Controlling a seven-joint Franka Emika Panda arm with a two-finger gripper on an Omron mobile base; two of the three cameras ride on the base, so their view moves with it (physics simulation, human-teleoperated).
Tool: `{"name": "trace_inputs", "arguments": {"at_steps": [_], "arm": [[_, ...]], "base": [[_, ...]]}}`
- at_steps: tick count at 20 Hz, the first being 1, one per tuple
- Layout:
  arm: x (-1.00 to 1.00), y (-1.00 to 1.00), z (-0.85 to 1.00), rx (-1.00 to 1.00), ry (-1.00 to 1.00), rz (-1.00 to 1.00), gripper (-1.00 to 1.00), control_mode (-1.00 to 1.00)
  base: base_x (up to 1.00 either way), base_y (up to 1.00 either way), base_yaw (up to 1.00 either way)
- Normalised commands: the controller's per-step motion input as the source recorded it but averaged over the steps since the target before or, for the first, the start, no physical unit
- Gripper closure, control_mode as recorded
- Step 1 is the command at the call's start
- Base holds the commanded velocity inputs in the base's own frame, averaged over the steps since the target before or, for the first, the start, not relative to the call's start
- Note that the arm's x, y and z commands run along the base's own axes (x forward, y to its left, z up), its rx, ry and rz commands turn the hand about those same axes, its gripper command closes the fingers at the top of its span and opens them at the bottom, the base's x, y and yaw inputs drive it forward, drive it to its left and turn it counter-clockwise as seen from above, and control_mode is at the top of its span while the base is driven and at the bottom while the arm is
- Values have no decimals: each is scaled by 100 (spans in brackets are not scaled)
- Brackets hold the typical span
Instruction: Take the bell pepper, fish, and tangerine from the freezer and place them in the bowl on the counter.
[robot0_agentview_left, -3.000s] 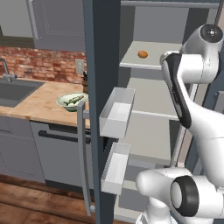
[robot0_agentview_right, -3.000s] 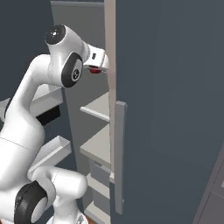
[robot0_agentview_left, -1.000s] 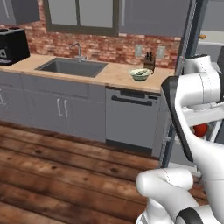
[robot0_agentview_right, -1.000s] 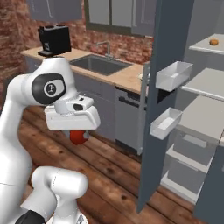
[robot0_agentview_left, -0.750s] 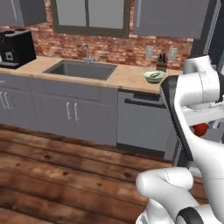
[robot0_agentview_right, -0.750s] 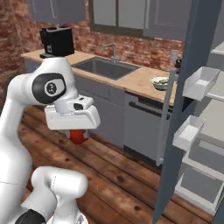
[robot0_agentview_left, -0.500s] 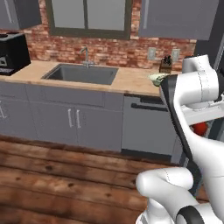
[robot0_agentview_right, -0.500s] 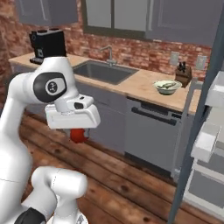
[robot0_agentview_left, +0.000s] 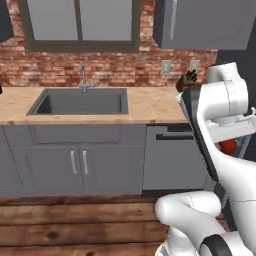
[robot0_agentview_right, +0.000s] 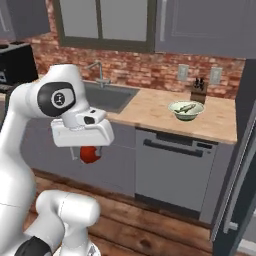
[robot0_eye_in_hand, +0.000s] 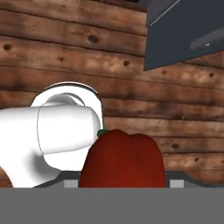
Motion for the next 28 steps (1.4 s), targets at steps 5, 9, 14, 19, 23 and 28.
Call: {"name": "trace_inputs", "arguments": {"at_steps": [5, 9, 14, 19, 23, 28], "arm": [[0, 0, 0, 0, 0, 0, 100, 100], [0, 0, 0, 0, 0, 0, 100, 100], [0, 0, 0, 0, 0, 0, 100, 100], [0, 0, 0, 0, 0, 0, 100, 100], [0, 0, 0, 0, 0, 0, 100, 100], [69, -82, -35, 0, 0, -4, 100, -100]], "base": [[100, 13, -19], [100, -6, -18], [100, -41, -17], [100, -27, -6], [81, -67, -16], [0, 0, 0]]}}
